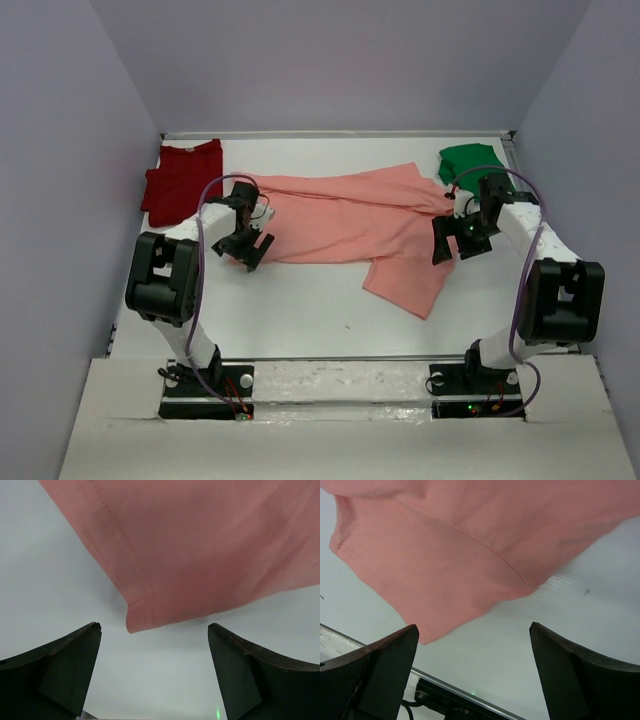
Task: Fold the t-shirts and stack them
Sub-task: Flatten out the tshirt
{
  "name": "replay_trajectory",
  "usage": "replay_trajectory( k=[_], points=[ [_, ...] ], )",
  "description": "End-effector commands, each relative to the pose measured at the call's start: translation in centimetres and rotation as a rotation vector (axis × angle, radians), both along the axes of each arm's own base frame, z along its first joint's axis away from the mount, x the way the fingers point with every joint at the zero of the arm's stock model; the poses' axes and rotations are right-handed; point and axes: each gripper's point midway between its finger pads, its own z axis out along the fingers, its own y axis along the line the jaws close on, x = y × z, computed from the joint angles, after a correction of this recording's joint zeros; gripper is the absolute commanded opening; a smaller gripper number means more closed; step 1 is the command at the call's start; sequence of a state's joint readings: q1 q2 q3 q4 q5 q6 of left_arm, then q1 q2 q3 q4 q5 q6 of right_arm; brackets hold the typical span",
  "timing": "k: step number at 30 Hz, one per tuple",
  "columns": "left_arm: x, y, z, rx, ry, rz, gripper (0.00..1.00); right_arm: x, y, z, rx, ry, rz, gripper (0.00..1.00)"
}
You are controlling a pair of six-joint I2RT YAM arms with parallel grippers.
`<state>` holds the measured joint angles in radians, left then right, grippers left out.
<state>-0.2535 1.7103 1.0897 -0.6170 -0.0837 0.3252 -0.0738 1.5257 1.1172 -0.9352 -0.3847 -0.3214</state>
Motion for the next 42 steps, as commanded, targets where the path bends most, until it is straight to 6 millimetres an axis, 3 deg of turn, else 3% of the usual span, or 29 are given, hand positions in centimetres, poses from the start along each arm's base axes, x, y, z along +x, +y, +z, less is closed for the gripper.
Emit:
replay_trajectory(
  k=[1,11,17,18,19,21,24,32,42],
  points=[
    [-0.1,1.2,1.2,0.049,-0.053,0.002,0.99,0.1,-0.1,0.3,0.003,-0.01,-0.003,0.97],
    [1.8,0.4,2.5,0.007,-0.13,0.01,0.96,0.1,0.0,0.0,0.008,0.0,-0.005,0.93],
    [2.5,-0.1,2.1,-0.011,-0.145,-0.006,0.65,0.1,-0.1,-0.1,0.007,0.002,-0.007,0.93],
    [2.5,0.0,1.8,-0.007,-0.141,-0.006,0.58,0.1,-0.1,-0.1,0.007,0.003,-0.007,0.93],
    [2.5,0.1,1.7,-0.005,-0.138,-0.007,0.39,0.1,0.0,0.0,0.008,0.0,-0.006,0.92],
    [2.5,0.0,1.2,-0.004,-0.134,-0.009,0.2,0.1,-0.1,0.0,0.005,0.0,-0.007,0.92],
    [2.4,0.0,0.8,-0.005,-0.122,-0.013,0.01,0.1,-0.2,0.0,-0.003,0.0,-0.01,0.92],
    [2.1,0.0,0.4,-0.005,-0.112,-0.025,0.0,0.2,-0.5,-0.1,-0.018,0.0,-0.011,0.91],
    [5.0,0.9,2.5,0.053,-0.24,0.027,0.0,0.0,-0.4,0.1,-0.011,0.003,-0.011,0.9]
  ],
)
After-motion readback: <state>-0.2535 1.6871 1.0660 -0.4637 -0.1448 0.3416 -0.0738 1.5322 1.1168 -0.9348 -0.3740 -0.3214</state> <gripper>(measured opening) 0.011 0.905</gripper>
